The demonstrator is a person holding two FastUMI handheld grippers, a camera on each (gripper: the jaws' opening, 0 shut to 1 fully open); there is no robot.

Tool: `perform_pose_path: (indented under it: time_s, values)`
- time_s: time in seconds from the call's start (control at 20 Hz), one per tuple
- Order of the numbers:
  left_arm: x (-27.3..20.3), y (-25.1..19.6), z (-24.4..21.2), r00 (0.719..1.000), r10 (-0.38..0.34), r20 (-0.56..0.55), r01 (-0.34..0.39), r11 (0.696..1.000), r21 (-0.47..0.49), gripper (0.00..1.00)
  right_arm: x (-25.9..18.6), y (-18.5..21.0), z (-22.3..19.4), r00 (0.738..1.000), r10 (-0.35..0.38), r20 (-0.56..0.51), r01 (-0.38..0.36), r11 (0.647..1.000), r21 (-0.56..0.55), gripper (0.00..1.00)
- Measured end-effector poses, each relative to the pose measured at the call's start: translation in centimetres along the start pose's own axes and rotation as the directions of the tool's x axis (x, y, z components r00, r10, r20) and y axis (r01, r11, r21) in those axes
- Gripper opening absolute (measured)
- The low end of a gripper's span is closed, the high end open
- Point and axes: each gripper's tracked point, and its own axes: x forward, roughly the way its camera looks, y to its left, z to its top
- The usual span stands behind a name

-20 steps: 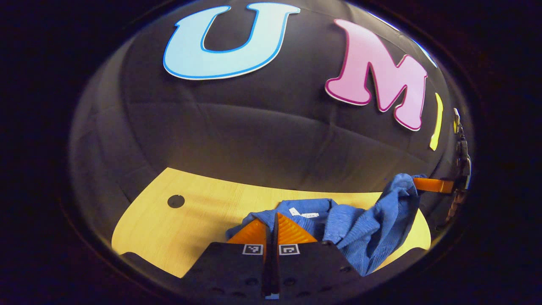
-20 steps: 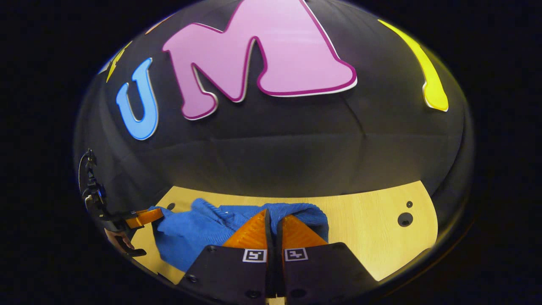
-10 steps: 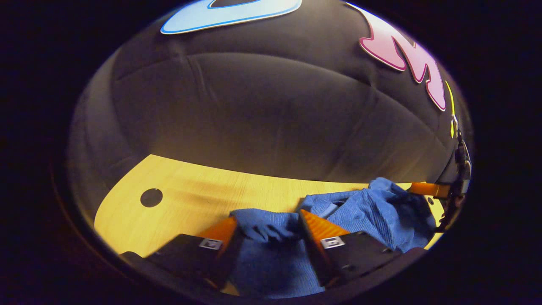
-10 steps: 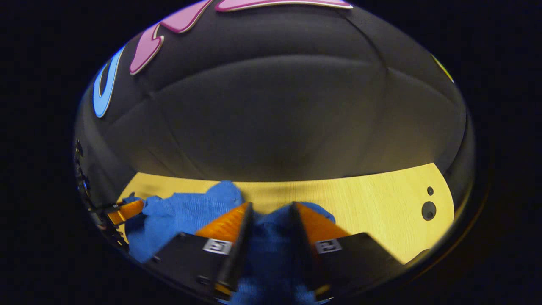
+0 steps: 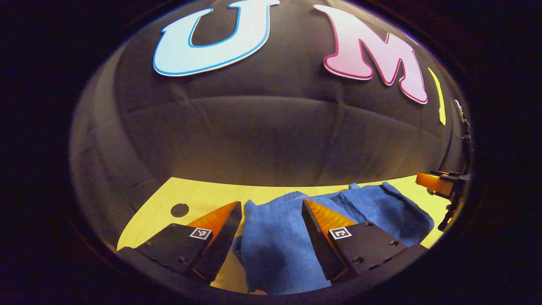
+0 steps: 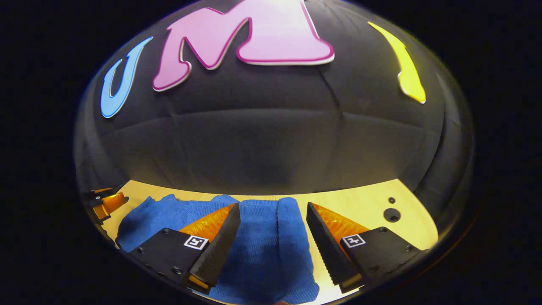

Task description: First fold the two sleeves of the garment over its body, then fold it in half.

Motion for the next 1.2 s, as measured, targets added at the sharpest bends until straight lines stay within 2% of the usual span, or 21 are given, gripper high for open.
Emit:
perform_pose_path:
  time_s: [0.25, 0.35, 0.6, 0.8, 0.95, 1.0, 1.1, 1.15, 1.2]
  values:
    - [-7.7, -1.3, 2.7, 0.994, -0.017, 0.105, 0.013, 0.999, 0.038, 0.83, -8.1, -0.1, 2.0, 0.995, -0.032, 0.098, 0.039, 0.997, -0.068, 0.99]
    - [-11.0, -1.6, 3.5, 0.989, -0.026, 0.148, 0.023, 0.999, 0.024, 0.83, -11.5, 0.4, 2.2, 0.990, -0.030, 0.137, 0.041, 0.996, -0.079, 0.98]
    - [-20.5, -2.1, 3.8, 0.956, -0.044, 0.290, 0.045, 0.999, 0.004, 0.82, -20.8, 1.8, 2.8, 0.975, -0.025, 0.223, 0.046, 0.995, -0.088, 0.98]
    - [-28.2, -0.1, 4.1, 0.942, 0.000, 0.336, 0.010, 0.999, -0.030, 0.81, -29.7, 2.9, 4.3, 0.961, -0.003, 0.276, 0.016, 0.999, -0.045, 0.99]
    - [-32.4, 0.2, 3.2, 0.942, -0.025, 0.336, 0.042, 0.998, -0.043, 0.80, -35.7, 3.9, 7.5, 0.919, 0.000, 0.395, -0.015, 0.999, 0.035, 0.98]
    - [-33.5, 0.1, 2.8, 0.943, -0.035, 0.331, 0.054, 0.997, -0.050, 0.80, -37.5, 3.9, 8.2, 0.911, -0.005, 0.413, -0.016, 0.999, 0.047, 0.92]
    - [-36.2, 0.2, 3.0, 0.939, -0.041, 0.342, 0.065, 0.996, -0.060, 0.80, -40.4, 4.8, 8.5, 0.908, 0.014, 0.419, -0.025, 0.999, 0.020, 0.91]
    - [-37.6, 0.3, 2.9, 0.937, -0.043, 0.346, 0.067, 0.996, -0.058, 0.80, -41.7, 5.0, 8.4, 0.908, 0.021, 0.419, -0.020, 1.000, -0.006, 0.97]
    - [-39.0, 0.4, 2.7, 0.938, -0.043, 0.343, 0.064, 0.997, -0.051, 0.80, -43.0, 5.3, 8.3, 0.907, 0.029, 0.421, -0.015, 0.999, -0.036, 0.97]
